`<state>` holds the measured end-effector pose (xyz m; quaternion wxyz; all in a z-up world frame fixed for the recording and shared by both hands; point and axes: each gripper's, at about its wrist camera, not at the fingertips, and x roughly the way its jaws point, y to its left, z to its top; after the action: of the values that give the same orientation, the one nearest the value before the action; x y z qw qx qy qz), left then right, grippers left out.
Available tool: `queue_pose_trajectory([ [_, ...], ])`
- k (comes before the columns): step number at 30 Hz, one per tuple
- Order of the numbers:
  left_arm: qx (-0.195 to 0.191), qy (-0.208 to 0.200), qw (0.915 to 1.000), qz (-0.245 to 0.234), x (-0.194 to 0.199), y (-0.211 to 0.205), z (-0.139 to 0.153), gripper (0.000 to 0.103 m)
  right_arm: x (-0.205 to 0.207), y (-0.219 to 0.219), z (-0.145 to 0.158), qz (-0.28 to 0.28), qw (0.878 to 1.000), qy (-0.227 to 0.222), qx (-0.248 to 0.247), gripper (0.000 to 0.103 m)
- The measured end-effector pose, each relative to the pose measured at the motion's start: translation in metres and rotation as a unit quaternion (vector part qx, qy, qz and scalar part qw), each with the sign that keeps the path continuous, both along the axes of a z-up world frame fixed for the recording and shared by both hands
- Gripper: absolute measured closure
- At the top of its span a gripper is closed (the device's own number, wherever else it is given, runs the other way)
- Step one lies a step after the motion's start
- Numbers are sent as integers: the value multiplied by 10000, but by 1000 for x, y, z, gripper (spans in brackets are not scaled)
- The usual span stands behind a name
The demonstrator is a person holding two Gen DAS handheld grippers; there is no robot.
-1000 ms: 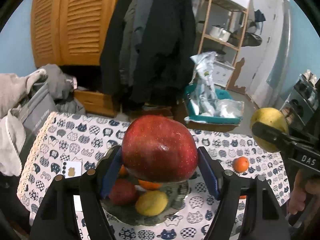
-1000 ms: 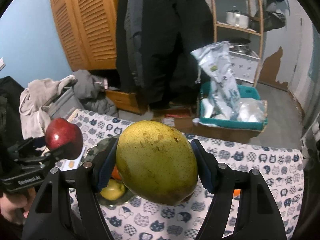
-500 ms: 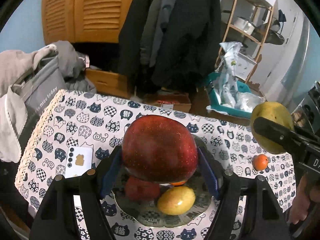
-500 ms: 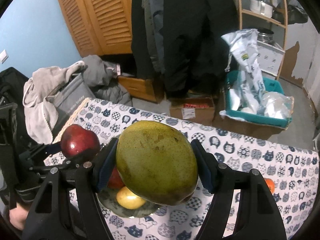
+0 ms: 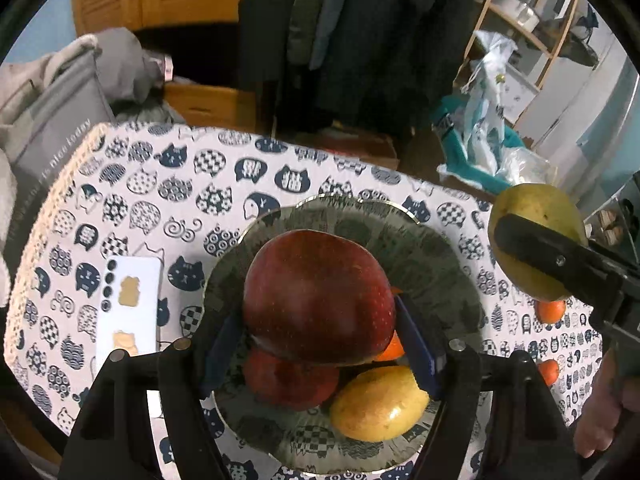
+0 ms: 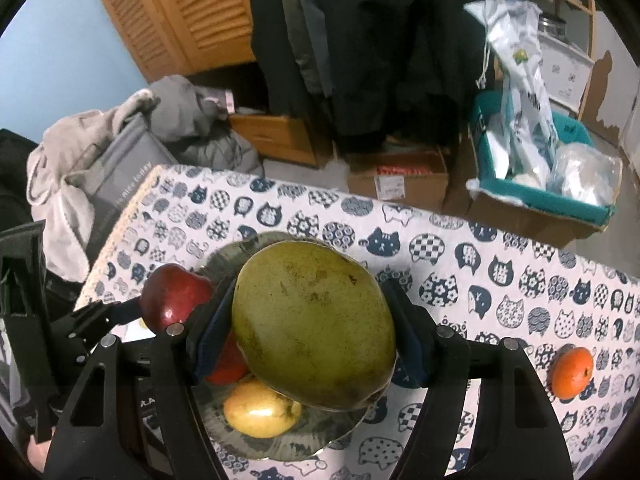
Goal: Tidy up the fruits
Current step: 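Carry the red apple with the left tool over the glass bowl while the right tool carries the mango there, then lower the red apple into the bowl and open the left tool while the right tool releases the mango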
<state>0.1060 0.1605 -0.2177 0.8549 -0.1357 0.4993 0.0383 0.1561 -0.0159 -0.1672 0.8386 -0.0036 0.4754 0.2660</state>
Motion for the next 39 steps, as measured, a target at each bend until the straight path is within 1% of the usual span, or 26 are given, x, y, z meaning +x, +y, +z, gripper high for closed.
queue_pose_trajectory([
  [6,-150,259,9996,7,9,0,-19,27,6,-2,-15,-58,9998,151,-66,30],
  [13,-191,317,9992,-118,15,-6,-23,27,11,-1,-25,-79,9996,265,-83,30],
  [15,-126,325,9992,-193,15,-11,-23,27,13,0,-27,-85,9995,295,-88,30],
  [17,22,300,9992,-260,15,-14,-22,27,15,1,-30,-89,9994,326,-90,30],
  [19,61,296,9992,-258,15,-13,-22,26,17,3,-33,-87,9992,366,-91,30],
  [21,30,304,9993,-212,14,-9,-23,24,19,5,-36,-74,9991,405,-83,30],
  [29,-114,251,9996,66,5,8,-17,23,28,19,-55,64,9977,667,-108,30],
  [34,-87,177,9996,220,-1,18,-12,23,34,26,-72,105,9960,881,-134,30],
  [39,-96,220,9988,419,-6,31,-13,23,37,35,-80,178,9947,1004,-165,29],
])
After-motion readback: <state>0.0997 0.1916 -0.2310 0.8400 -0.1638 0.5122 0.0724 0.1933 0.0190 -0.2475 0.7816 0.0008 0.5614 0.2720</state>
